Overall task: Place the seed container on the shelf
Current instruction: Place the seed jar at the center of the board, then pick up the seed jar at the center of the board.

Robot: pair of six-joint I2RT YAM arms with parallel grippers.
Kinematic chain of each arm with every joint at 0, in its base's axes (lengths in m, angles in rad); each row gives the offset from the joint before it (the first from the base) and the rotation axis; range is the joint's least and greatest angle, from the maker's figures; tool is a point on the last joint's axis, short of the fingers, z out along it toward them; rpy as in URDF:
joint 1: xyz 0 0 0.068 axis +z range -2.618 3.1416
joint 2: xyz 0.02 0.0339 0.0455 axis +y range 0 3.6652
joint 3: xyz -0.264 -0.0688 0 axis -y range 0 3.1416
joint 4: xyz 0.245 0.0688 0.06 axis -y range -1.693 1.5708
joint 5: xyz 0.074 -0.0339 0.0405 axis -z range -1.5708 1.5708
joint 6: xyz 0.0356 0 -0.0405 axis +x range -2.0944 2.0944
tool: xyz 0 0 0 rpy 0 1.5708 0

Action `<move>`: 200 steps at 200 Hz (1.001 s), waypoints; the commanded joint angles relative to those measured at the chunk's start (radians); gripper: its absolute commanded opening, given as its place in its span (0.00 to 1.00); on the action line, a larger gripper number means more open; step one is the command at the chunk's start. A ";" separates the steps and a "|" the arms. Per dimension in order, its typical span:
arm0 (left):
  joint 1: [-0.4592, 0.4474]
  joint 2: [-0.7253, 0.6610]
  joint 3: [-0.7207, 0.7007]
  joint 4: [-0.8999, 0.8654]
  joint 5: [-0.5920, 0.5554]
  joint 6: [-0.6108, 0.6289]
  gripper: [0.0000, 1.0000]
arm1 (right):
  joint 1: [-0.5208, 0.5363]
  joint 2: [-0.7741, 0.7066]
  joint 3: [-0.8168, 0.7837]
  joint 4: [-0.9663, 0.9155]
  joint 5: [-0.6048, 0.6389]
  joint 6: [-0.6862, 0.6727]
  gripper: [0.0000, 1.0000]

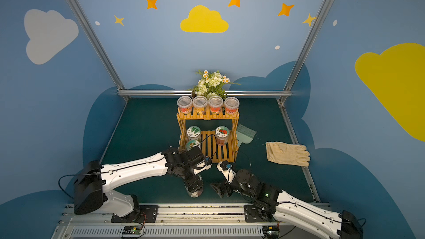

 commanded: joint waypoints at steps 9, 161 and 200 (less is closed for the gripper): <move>-0.003 -0.022 -0.021 -0.014 0.026 -0.012 0.86 | 0.001 0.024 0.001 0.046 -0.025 -0.021 0.94; 0.099 -0.487 -0.221 0.052 0.055 -0.294 0.95 | 0.090 0.320 0.139 0.204 -0.206 -0.220 0.98; 0.124 -0.581 -0.328 0.054 0.101 -0.472 0.88 | 0.145 0.457 0.240 0.216 -0.198 -0.277 0.98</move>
